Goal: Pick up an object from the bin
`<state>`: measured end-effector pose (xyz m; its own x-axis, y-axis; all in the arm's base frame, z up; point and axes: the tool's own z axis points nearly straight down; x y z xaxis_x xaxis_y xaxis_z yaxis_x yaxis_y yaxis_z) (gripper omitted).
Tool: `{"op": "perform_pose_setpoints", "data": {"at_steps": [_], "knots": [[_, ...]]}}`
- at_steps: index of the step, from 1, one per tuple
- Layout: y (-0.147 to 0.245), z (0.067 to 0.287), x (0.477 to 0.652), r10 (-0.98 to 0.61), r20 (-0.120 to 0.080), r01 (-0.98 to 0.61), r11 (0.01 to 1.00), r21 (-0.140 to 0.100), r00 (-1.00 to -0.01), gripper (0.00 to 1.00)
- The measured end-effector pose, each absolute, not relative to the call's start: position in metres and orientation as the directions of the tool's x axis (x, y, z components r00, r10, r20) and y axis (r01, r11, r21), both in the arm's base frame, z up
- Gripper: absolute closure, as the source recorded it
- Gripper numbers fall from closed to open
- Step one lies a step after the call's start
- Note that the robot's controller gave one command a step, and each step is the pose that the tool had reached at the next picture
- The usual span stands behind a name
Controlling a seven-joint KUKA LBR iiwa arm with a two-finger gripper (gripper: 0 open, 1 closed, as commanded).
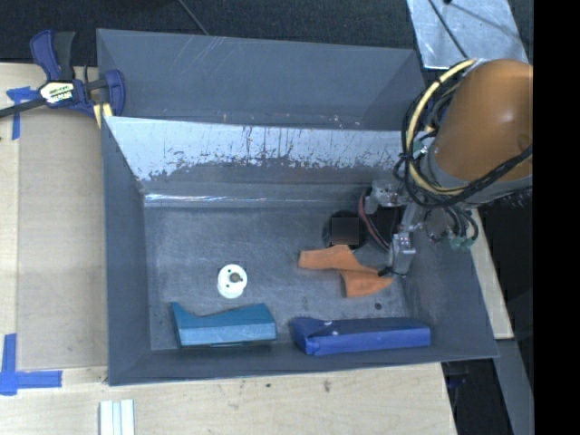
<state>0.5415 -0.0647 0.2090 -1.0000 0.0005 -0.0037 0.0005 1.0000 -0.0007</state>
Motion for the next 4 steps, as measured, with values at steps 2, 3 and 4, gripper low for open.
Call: {"op": "perform_pose_setpoints", "data": {"at_steps": [2, 3, 4], "knots": [[-0.079, 0.181, 0.530, -0.032, -0.003, -0.032, 0.999, 0.000, -0.999, 0.00], [-0.078, 0.153, 0.542, 0.097, -0.005, 0.097, 0.995, 0.000, -0.995, 0.00], [-0.064, 0.122, 0.555, 0.057, -0.003, 0.057, 0.998, 0.000, -0.998, 0.00]]}}
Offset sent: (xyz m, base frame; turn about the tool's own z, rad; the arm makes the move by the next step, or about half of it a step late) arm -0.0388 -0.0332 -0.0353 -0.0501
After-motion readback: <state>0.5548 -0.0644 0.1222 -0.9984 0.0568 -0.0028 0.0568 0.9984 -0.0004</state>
